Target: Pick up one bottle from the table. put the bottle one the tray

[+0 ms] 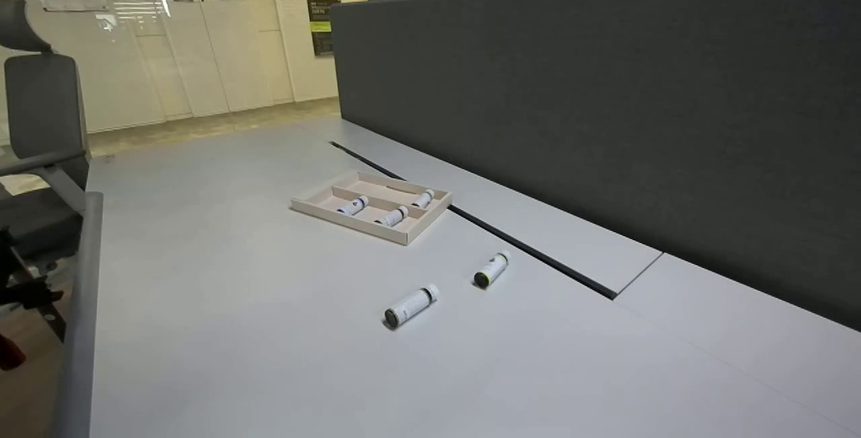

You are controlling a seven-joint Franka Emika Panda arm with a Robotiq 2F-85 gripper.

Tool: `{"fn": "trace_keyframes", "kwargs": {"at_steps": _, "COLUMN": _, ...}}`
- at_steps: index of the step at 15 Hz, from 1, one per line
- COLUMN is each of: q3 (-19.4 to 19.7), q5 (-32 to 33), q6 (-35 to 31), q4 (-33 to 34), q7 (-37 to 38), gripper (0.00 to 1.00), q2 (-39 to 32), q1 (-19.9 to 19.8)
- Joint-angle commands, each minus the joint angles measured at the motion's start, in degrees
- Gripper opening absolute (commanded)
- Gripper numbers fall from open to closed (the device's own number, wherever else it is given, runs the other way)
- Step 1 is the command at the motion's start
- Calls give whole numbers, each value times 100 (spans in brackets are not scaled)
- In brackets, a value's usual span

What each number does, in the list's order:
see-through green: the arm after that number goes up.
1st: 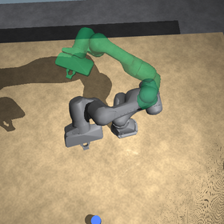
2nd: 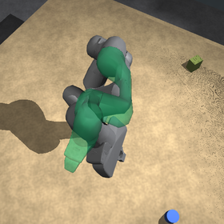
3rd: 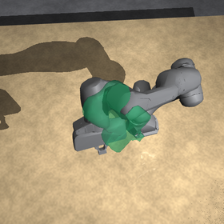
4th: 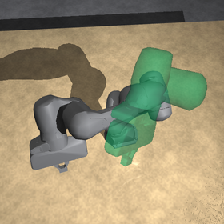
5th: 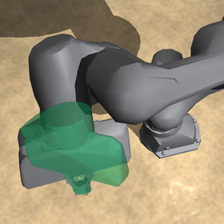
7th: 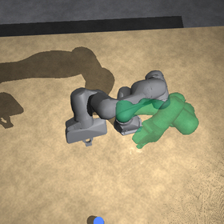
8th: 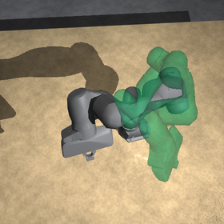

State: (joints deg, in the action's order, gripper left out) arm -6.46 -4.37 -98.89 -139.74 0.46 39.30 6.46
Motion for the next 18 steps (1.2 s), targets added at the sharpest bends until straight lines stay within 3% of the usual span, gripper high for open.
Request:
{"fn": "trace_keyframes", "kwargs": {"at_steps": 1, "q3": 817, "q5": 718, "q6": -328, "q4": -12, "q7": -808, "gripper": 100, "q2": -107, "q1": -534}}
{"fn": "trace_keyframes", "kwargs": {"at_steps": 3, "q3": 1325, "q5": 959, "q6": -372, "q4": 236, "q7": -1038, "gripper": 100, "q2": -399, "q1": -918}}
{"fn": "trace_keyframes", "kwargs": {"at_steps": 4, "q3": 1015, "q5": 806, "q6": -378, "q4": -31, "q7": -884, "gripper": 100, "q2": -115, "q1": -697}}
{"fn": "trace_keyframes", "kwargs": {"at_steps": 7, "q3": 1400, "q5": 889, "q6": -418, "q4": 72, "q7": -1162, "gripper": 100, "q2": -296, "q1": -987}}
{"fn": "trace_keyframes", "kwargs": {"at_steps": 13, "q3": 1317, "q5": 895, "q6": -418, "q4": 97, "q7": -1151, "gripper": 100, "q2": -330, "q1": -950}}
{"fn": "trace_keyframes", "kwargs": {"at_steps": 18, "q3": 1832, "q5": 1034, "q6": -1948, "q4": 296, "q7": -1690, "gripper": 100, "q2": -1823, "q1": -1103}}
